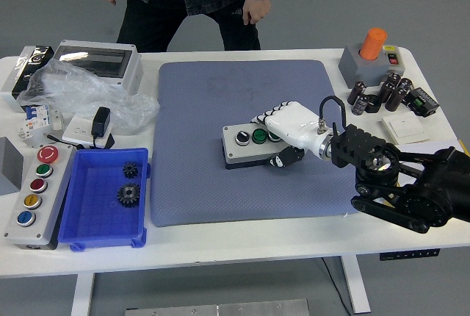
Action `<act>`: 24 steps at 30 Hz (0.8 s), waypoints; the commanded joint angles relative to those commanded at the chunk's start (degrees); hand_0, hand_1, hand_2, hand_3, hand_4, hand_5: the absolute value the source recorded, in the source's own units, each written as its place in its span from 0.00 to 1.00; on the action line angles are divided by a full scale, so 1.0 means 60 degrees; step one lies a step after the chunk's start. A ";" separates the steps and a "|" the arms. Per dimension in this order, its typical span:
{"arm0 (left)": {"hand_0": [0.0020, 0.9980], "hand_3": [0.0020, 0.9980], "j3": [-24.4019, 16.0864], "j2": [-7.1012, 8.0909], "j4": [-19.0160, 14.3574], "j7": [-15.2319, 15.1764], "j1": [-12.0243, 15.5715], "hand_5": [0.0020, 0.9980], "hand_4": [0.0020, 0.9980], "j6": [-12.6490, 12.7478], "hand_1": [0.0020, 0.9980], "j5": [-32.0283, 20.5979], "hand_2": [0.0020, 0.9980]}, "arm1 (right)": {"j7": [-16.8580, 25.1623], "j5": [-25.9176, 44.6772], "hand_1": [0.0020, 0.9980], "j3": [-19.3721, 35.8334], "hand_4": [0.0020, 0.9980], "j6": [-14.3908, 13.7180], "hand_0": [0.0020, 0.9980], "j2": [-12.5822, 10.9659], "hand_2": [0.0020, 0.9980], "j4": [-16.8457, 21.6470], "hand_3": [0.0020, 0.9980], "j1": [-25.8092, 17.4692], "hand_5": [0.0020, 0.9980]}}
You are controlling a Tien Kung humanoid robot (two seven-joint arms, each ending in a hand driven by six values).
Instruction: Pick up the button,place it on the desk,press the button,press the button
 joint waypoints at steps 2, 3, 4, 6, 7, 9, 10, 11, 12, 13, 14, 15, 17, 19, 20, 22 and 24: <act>0.67 0.65 0.0005 -0.0004 0.0001 -0.0001 0.0003 0.35 0.66 0.0001 0.70 -0.0004 0.62 | 0.0001 0.0081 0.77 0.0003 0.92 -0.0003 0.78 0.0003 0.80 -0.0011 0.82 -0.0004 0.31; 0.67 0.65 0.0011 -0.0006 0.0002 -0.0002 0.0005 0.35 0.66 0.0001 0.70 -0.0010 0.62 | -0.0005 0.0162 0.77 0.0005 0.92 0.0002 0.78 0.0003 0.80 -0.0015 0.82 -0.0006 0.31; 0.67 0.65 0.0015 -0.0008 0.0003 -0.0003 0.0009 0.35 0.66 0.0002 0.70 -0.0012 0.62 | -0.0009 0.0248 0.77 0.0008 0.92 0.0009 0.78 0.0003 0.80 -0.0015 0.82 -0.0007 0.31; 0.67 0.65 0.0024 -0.0011 0.0005 -0.0003 0.0014 0.35 0.66 0.0003 0.70 -0.0019 0.62 | -0.0021 0.0390 0.77 0.0015 0.92 0.0025 0.78 -0.0001 0.80 -0.0007 0.82 -0.0008 0.31; 0.67 0.65 0.0031 -0.0013 0.0007 -0.0004 0.0016 0.35 0.66 0.0003 0.70 -0.0025 0.62 | -0.0027 0.0471 0.77 0.0020 0.96 0.0040 0.78 -0.0005 0.79 0.0001 0.82 -0.0008 0.37; 0.67 0.65 0.0045 -0.0019 0.0009 -0.0004 0.0022 0.35 0.66 0.0003 0.70 -0.0035 0.62 | -0.0040 0.0599 0.77 0.0042 0.96 0.0077 0.78 -0.0010 0.79 0.0016 0.82 -0.0006 0.37; 0.67 0.65 0.0051 -0.0022 0.0010 -0.0005 0.0024 0.35 0.66 0.0003 0.70 -0.0038 0.62 | -0.0045 0.0633 0.77 0.0057 0.96 0.0098 0.78 -0.0012 0.79 0.0020 0.82 -0.0005 0.37; 0.67 0.65 0.0053 -0.0025 0.0010 -0.0005 0.0026 0.35 0.66 0.0002 0.70 -0.0037 0.62 | -0.0047 0.0653 0.77 0.0073 0.96 0.0119 0.78 -0.0013 0.79 0.0021 0.82 -0.0003 0.37; 0.67 0.65 0.0056 -0.0027 0.0010 -0.0005 0.0027 0.35 0.66 0.0001 0.70 -0.0038 0.62 | -0.0048 0.0670 0.77 0.0092 0.96 0.0143 0.78 -0.0015 0.79 0.0022 0.82 -0.0001 0.37; 0.67 0.65 0.0059 -0.0030 0.0010 -0.0005 0.0026 0.35 0.66 0.0002 0.70 -0.0039 0.62 | -0.0049 0.0683 0.77 0.0123 0.99 0.0186 0.77 -0.0019 0.80 0.0021 0.82 0.0001 0.43; 0.67 0.65 0.0059 -0.0031 0.0009 -0.0005 0.0026 0.35 0.66 0.0000 0.70 -0.0037 0.62 | -0.0051 0.0694 0.77 0.0149 0.99 0.0231 0.77 -0.0022 0.80 0.0019 0.82 0.0003 0.43; 0.67 0.65 0.0068 -0.0033 0.0011 -0.0005 0.0027 0.35 0.66 -0.0001 0.70 -0.0042 0.62 | -0.0057 0.0700 0.77 0.0181 0.99 0.0296 0.77 -0.0025 0.80 0.0013 0.82 0.0006 0.43; 0.67 0.65 0.0070 -0.0034 0.0011 -0.0006 0.0028 0.35 0.66 -0.0001 0.70 -0.0041 0.62 | -0.0064 0.0719 0.77 0.0229 0.99 0.0386 0.77 -0.0027 0.80 -0.0002 0.82 0.0007 0.43; 0.67 0.65 0.0076 -0.0035 0.0011 -0.0008 0.0029 0.35 0.66 -0.0001 0.70 -0.0045 0.62 | -0.0100 0.0740 0.77 0.0264 1.00 0.0497 0.77 -0.0027 0.80 -0.0029 0.82 0.0005 0.58; 0.67 0.65 0.0073 -0.0036 0.0010 -0.0009 0.0029 0.35 0.66 -0.0002 0.70 -0.0040 0.62 | -0.0119 0.0750 0.77 0.0275 1.00 0.0546 0.77 -0.0026 0.80 -0.0044 0.82 0.0004 0.58; 0.67 0.65 0.0077 -0.0038 0.0010 -0.0012 0.0028 0.35 0.66 -0.0001 0.70 -0.0040 0.62 | -0.0167 0.0754 0.77 0.0283 1.00 0.0640 0.77 -0.0028 0.80 -0.0066 0.82 0.0000 0.58; 0.67 0.65 0.0083 -0.0040 0.0009 -0.0015 0.0028 0.35 0.66 -0.0001 0.70 -0.0040 0.62 | -0.0194 0.0755 0.77 0.0289 1.00 0.0687 0.77 -0.0032 0.80 -0.0075 0.82 -0.0003 0.58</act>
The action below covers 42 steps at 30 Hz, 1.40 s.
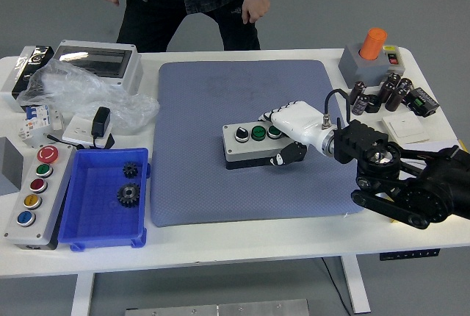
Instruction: Pick up the button,place it on the desk,press the button,press the button
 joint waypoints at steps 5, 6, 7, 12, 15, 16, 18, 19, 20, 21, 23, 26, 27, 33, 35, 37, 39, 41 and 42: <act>0.67 0.65 0.0068 -0.0020 0.0004 -0.0005 0.0007 0.35 0.66 -0.0002 0.70 -0.0035 0.62 | -0.0053 -0.0003 0.79 0.0109 1.00 0.0054 0.79 -0.0054 0.83 0.0084 0.87 0.0003 0.65; 0.67 0.65 0.0083 -0.0025 0.0004 -0.0006 0.0009 0.35 0.66 -0.0002 0.70 -0.0043 0.62 | -0.0061 -0.0002 0.79 0.0151 1.00 0.0063 0.79 -0.0075 0.83 0.0126 0.87 0.0005 0.65; 0.67 0.65 0.0101 -0.0031 0.0005 -0.0006 0.0011 0.35 0.65 -0.0004 0.70 -0.0051 0.62 | -0.0067 0.0007 0.82 0.0207 1.00 0.0069 0.81 -0.0101 0.88 0.0182 0.94 0.0007 0.69; 0.67 0.65 0.0168 -0.0045 0.0009 -0.0010 0.0019 0.35 0.65 -0.0004 0.70 -0.0093 0.62 | -0.0092 0.0027 0.82 0.0608 1.00 0.0095 0.81 -0.0282 0.88 0.0567 0.94 0.0029 0.69; 0.67 0.65 0.0183 -0.0045 0.0007 -0.0014 0.0018 0.35 0.65 -0.0002 0.70 -0.0103 0.62 | -0.0089 0.0081 0.83 0.0950 1.00 0.0171 0.81 -0.0445 0.89 0.0909 0.96 0.0025 0.70; 0.67 0.65 0.0186 -0.0044 0.0007 -0.0016 0.0017 0.35 0.65 0.0000 0.70 -0.0107 0.62 | -0.0089 0.0086 0.83 0.1114 1.00 0.0233 0.81 -0.0530 0.89 0.1078 0.96 0.0009 0.70; 0.67 0.65 0.0189 -0.0044 0.0005 -0.0020 0.0018 0.35 0.65 0.0002 0.70 -0.0109 0.62 | -0.0118 0.0033 0.83 0.1440 1.00 0.0353 0.81 -0.0719 0.89 0.1430 0.96 -0.0051 0.70; 0.67 0.65 0.0193 -0.0043 0.0005 -0.0021 0.0019 0.35 0.65 0.0004 0.70 -0.0112 0.62 | -0.0154 -0.0008 0.83 0.1619 1.00 0.0410 0.82 -0.0835 0.89 0.1629 0.97 -0.0105 0.72; 0.67 0.65 0.0196 -0.0042 0.0005 -0.0023 0.0022 0.35 0.65 0.0006 0.70 -0.0112 0.62 | -0.0227 -0.0096 0.83 0.1843 1.00 0.0457 0.82 -0.0988 0.89 0.1869 0.97 -0.0193 0.72; 0.67 0.65 0.0199 -0.0042 0.0005 -0.0023 0.0026 0.35 0.65 0.0006 0.70 -0.0115 0.62 | -0.0312 -0.0176 0.83 0.2016 1.00 0.0483 0.82 -0.1117 0.89 0.2059 0.97 -0.0283 0.72; 0.67 0.65 0.0205 -0.0045 0.0006 -0.0024 0.0036 0.35 0.65 0.0008 0.70 -0.0120 0.62 | -0.0529 -0.0357 0.83 0.2406 1.00 0.0531 0.82 -0.1397 0.89 0.2482 0.97 -0.0513 0.72; 0.67 0.64 0.0216 -0.0055 0.0007 -0.0024 0.0053 0.34 0.65 0.0008 0.70 -0.0129 0.62 | -0.0873 -0.0666 0.83 0.3033 1.00 0.0580 0.82 -0.1831 0.89 0.3147 0.98 -0.0940 0.76; 0.67 0.64 0.0218 -0.0058 0.0007 -0.0024 0.0058 0.34 0.65 0.0008 0.70 -0.0131 0.62 | -0.0961 -0.0763 0.83 0.3228 1.00 0.0559 0.82 -0.1950 0.89 0.3352 0.98 -0.1064 0.76; 0.67 0.64 0.0209 -0.0069 0.0004 -0.0028 0.0058 0.34 0.65 0.0011 0.70 -0.0113 0.62 | -0.1797 -0.1537 0.79 0.4435 1.00 0.0461 0.81 -0.2655 0.79 0.4700 0.94 -0.1802 0.64; 0.67 0.64 0.0202 -0.0066 0.0004 -0.0029 0.0053 0.34 0.65 0.0012 0.70 -0.0104 0.62 | -0.2095 -0.1641 0.79 0.4652 1.00 0.0703 0.81 -0.2839 0.79 0.5111 0.94 -0.1966 0.64; 0.67 0.64 0.0200 -0.0061 0.0006 -0.0029 0.0054 0.34 0.64 0.0012 0.70 -0.0106 0.62 | -0.2410 -0.1637 0.61 0.4723 0.69 0.1080 0.66 -0.2996 0.43 0.5550 0.89 -0.2079 0.30; 0.67 0.64 0.0202 -0.0058 0.0007 -0.0027 0.0056 0.34 0.64 0.0011 0.70 -0.0106 0.62 | -0.2640 -0.1543 0.61 0.4703 0.69 0.1401 0.66 -0.3071 0.43 0.5839 0.89 -0.2134 0.30; 0.67 0.64 0.0204 -0.0059 0.0007 -0.0027 0.0055 0.34 0.64 0.0011 0.70 -0.0105 0.62 | -0.2866 -0.1347 0.61 0.4638 0.69 0.1787 0.66 -0.3123 0.43 0.6015 0.89 -0.2183 0.30; 0.67 0.64 0.0205 -0.0059 0.0006 -0.0028 0.0052 0.34 0.64 0.0011 0.70 -0.0104 0.62 | -0.2948 -0.1227 0.61 0.4592 0.69 0.1938 0.66 -0.3137 0.43 0.6015 0.89 -0.2196 0.30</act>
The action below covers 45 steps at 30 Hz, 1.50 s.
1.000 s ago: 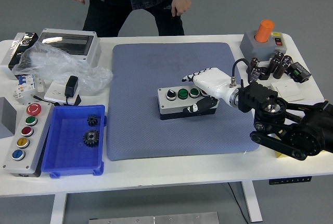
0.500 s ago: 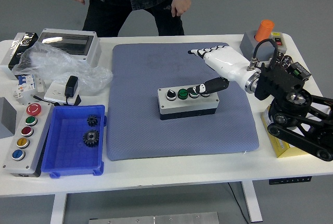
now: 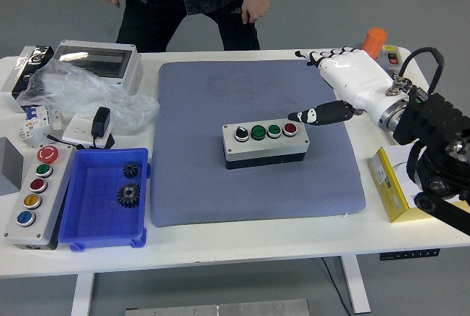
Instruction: Pick up the button,place it on the desk,press the button,press the button
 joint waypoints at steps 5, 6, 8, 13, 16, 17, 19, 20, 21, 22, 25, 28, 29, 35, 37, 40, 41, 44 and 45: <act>0.67 0.64 0.0006 -0.0005 -0.0001 -0.0002 -0.0005 0.34 0.64 0.0001 0.70 0.0001 0.61 | -0.0214 0.0317 0.46 -0.0414 0.42 0.0400 0.48 0.0033 0.29 0.0000 0.83 0.0083 0.11; 0.67 0.64 0.0010 -0.0007 -0.0001 -0.0001 -0.0004 0.34 0.64 0.0000 0.70 -0.0002 0.61 | -0.0241 0.0348 0.46 -0.0535 0.42 0.0443 0.48 0.0063 0.29 0.0000 0.83 0.0121 0.11; 0.67 0.64 0.0019 -0.0011 0.0002 0.0000 0.0001 0.34 0.64 -0.0001 0.70 -0.0009 0.61 | -0.0274 0.0374 0.40 -0.0766 0.40 0.0483 0.46 0.0142 0.25 0.0000 0.81 0.0201 0.03; 0.67 0.64 0.0029 -0.0018 0.0003 -0.0001 -0.0002 0.34 0.64 -0.0002 0.70 -0.0016 0.61 | -0.0323 0.0291 0.38 -0.1487 0.39 0.0521 0.46 0.0452 0.24 -0.0257 0.80 0.0453 0.00; 0.67 0.64 0.0015 -0.0021 0.0001 -0.0004 -0.0012 0.34 0.64 -0.0001 0.70 -0.0004 0.61 | -0.0319 0.0285 0.38 -0.1885 0.39 0.0521 0.46 0.0621 0.24 -0.0473 0.80 0.0561 0.00; 0.67 0.64 0.0012 -0.0022 0.0001 -0.0005 -0.0013 0.34 0.64 0.0000 0.70 -0.0003 0.61 | -0.0313 0.0284 0.38 -0.1977 0.39 0.0522 0.46 0.0665 0.24 -0.0544 0.80 0.0581 0.00; 0.67 0.64 0.0011 -0.0024 0.0001 -0.0005 -0.0011 0.33 0.64 -0.0001 0.70 0.0000 0.61 | -0.0287 0.0313 0.37 -0.2155 0.39 0.0513 0.46 0.0761 0.23 -0.0730 0.79 0.0609 0.00; 0.67 0.64 0.0013 -0.0025 0.0002 -0.0005 -0.0009 0.33 0.64 -0.0002 0.70 -0.0002 0.61 | -0.0272 0.0328 0.37 -0.2207 0.39 0.0502 0.46 0.0801 0.23 -0.0820 0.79 0.0616 0.00; 0.67 0.64 0.0018 -0.0026 0.0003 -0.0005 -0.0008 0.33 0.64 -0.0004 0.70 -0.0006 0.61 | -0.0257 0.0348 0.37 -0.2239 0.39 0.0493 0.46 0.0833 0.23 -0.0904 0.79 0.0620 0.00; 0.67 0.64 0.0023 -0.0027 0.0004 -0.0006 -0.0007 0.33 0.64 -0.0005 0.70 -0.0008 0.61 | -0.0239 0.0364 0.37 -0.2262 0.39 0.0478 0.46 0.0863 0.23 -0.0992 0.79 0.0622 0.00; 0.67 0.64 0.0022 -0.0032 0.0003 -0.0008 -0.0013 0.33 0.64 -0.0006 0.69 -0.0003 0.61 | -0.0187 0.0406 0.36 -0.2293 0.38 0.0427 0.46 0.0937 0.23 -0.1241 0.79 0.0633 0.00; 0.67 0.64 0.0017 -0.0033 0.0001 -0.0012 -0.0021 0.33 0.64 -0.0003 0.69 0.0005 0.61 | -0.0151 0.0437 0.36 -0.2284 0.38 0.0378 0.46 0.0964 0.23 -0.1360 0.79 0.0645 0.00; 0.67 0.64 0.0015 -0.0033 0.0000 -0.0013 -0.0021 0.33 0.64 -0.0001 0.69 0.0007 0.61 | -0.0139 0.0444 0.36 -0.2281 0.38 0.0357 0.46 0.0971 0.23 -0.1369 0.79 0.0659 0.00; 0.67 0.64 0.0042 -0.0037 0.0007 -0.0011 -0.0016 0.34 0.64 0.0000 0.69 -0.0012 0.61 | -0.0109 0.0460 0.35 -0.2380 0.38 0.0286 0.45 0.1094 0.23 -0.1376 0.78 0.0826 0.00; 0.66 0.64 0.0064 -0.0036 0.0011 -0.0009 -0.0018 0.34 0.63 0.0000 0.69 -0.0028 0.61 | -0.0108 0.0460 0.34 -0.2435 0.38 0.0286 0.45 0.1157 0.23 -0.1388 0.78 0.0899 0.00; 0.66 0.64 0.0063 -0.0033 0.0008 -0.0012 -0.0026 0.34 0.63 0.0004 0.69 -0.0027 0.61 | -0.0112 0.0448 0.34 -0.2461 0.38 0.0281 0.45 0.1213 0.23 -0.1392 0.78 0.0964 0.00; 0.66 0.64 0.0062 -0.0032 0.0007 -0.0012 -0.0028 0.34 0.63 0.0005 0.69 -0.0023 0.61 | -0.0110 0.0445 0.34 -0.2465 0.38 0.0274 0.45 0.1220 0.23 -0.1390 0.78 0.0974 0.00; 0.66 0.64 0.0058 -0.0030 0.0003 -0.0015 -0.0027 0.34 0.63 0.0011 0.69 -0.0020 0.61 | -0.0099 0.0464 0.34 -0.2523 0.38 0.0249 0.44 0.1242 0.23 -0.1404 0.77 0.0995 0.00; 0.66 0.64 0.0065 -0.0031 0.0005 -0.0015 -0.0026 0.34 0.63 0.0012 0.69 -0.0028 0.61 | -0.0097 0.0469 0.34 -0.2549 0.38 0.0243 0.44 0.1257 0.23 -0.1423 0.77 0.1001 0.00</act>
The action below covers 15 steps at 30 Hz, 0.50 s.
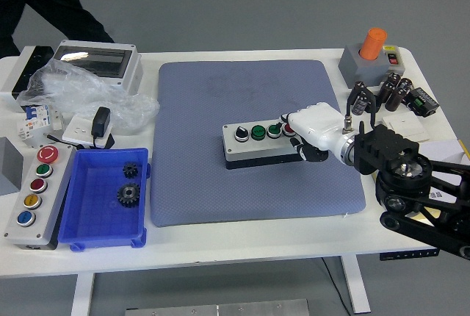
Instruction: Pick up the button,place it on the desk,press the button,press the button
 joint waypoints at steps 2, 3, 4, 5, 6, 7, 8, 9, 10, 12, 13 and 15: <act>0.66 0.64 0.0010 -0.0002 0.0001 0.0001 0.0003 0.34 0.63 0.0000 0.69 -0.0001 0.61 | 0.0010 0.0009 0.34 -0.0058 0.38 -0.0020 0.44 0.0048 0.23 -0.0055 0.77 0.0014 0.00; 0.66 0.64 0.0011 -0.0003 0.0001 0.0000 0.0003 0.34 0.63 0.0001 0.69 -0.0003 0.61 | 0.0018 0.0020 0.34 -0.0088 0.38 -0.0034 0.44 0.0077 0.23 -0.0091 0.77 0.0019 0.00; 0.66 0.64 0.0009 -0.0002 0.0000 -0.0001 0.0001 0.34 0.63 0.0002 0.69 0.0004 0.61 | 0.0025 0.0027 0.33 -0.0122 0.38 -0.0049 0.43 0.0106 0.23 -0.0133 0.77 0.0026 0.00; 0.66 0.64 0.0005 -0.0002 -0.0002 -0.0002 -0.0001 0.34 0.63 0.0002 0.69 0.0008 0.61 | 0.0031 0.0036 0.33 -0.0146 0.38 -0.0058 0.43 0.0124 0.23 -0.0163 0.77 0.0032 0.00; 0.66 0.64 -0.0001 0.0000 -0.0003 -0.0004 -0.0005 0.34 0.63 0.0003 0.69 0.0011 0.61 | 0.0043 0.0055 0.33 -0.0197 0.38 -0.0075 0.43 0.0162 0.23 -0.0229 0.77 0.0045 0.00; 0.66 0.64 -0.0001 0.0001 -0.0004 -0.0005 -0.0008 0.34 0.63 0.0004 0.69 0.0013 0.61 | 0.0053 0.0066 0.33 -0.0235 0.38 -0.0089 0.43 0.0194 0.23 -0.0285 0.77 0.0057 0.00; 0.66 0.64 -0.0001 0.0002 -0.0004 -0.0006 -0.0009 0.34 0.63 0.0004 0.69 0.0014 0.61 | 0.0066 0.0080 0.33 -0.0267 0.38 -0.0106 0.43 0.0223 0.23 -0.0336 0.77 0.0068 0.00; 0.66 0.64 0.0003 0.0002 -0.0004 -0.0007 -0.0011 0.34 0.63 0.0003 0.69 0.0011 0.61 | 0.0079 0.0098 0.33 -0.0298 0.38 -0.0123 0.43 0.0259 0.23 -0.0404 0.77 0.0081 0.00; 0.66 0.64 0.0006 0.0000 -0.0004 -0.0008 -0.0013 0.34 0.63 0.0002 0.69 0.0008 0.61 | 0.0093 0.0116 0.33 -0.0325 0.38 -0.0143 0.43 0.0295 0.22 -0.0478 0.77 0.0092 0.00; 0.66 0.64 0.0006 -0.0002 -0.0004 -0.0010 -0.0015 0.34 0.63 0.0000 0.69 0.0004 0.61 | 0.0112 0.0148 0.33 -0.0355 0.38 -0.0166 0.43 0.0336 0.22 -0.0567 0.77 0.0104 0.00; 0.66 0.64 0.0012 -0.0003 -0.0003 -0.0009 -0.0016 0.34 0.63 -0.0001 0.69 0.0000 0.61 | 0.0118 0.0158 0.33 -0.0370 0.38 -0.0174 0.43 0.0352 0.22 -0.0603 0.77 0.0110 0.00; 0.66 0.64 0.0009 -0.0002 -0.0004 -0.0010 -0.0015 0.34 0.63 0.0000 0.69 0.0000 0.61 | 0.0126 0.0181 0.33 -0.0412 0.38 -0.0175 0.43 0.0374 0.22 -0.0661 0.77 0.0127 0.00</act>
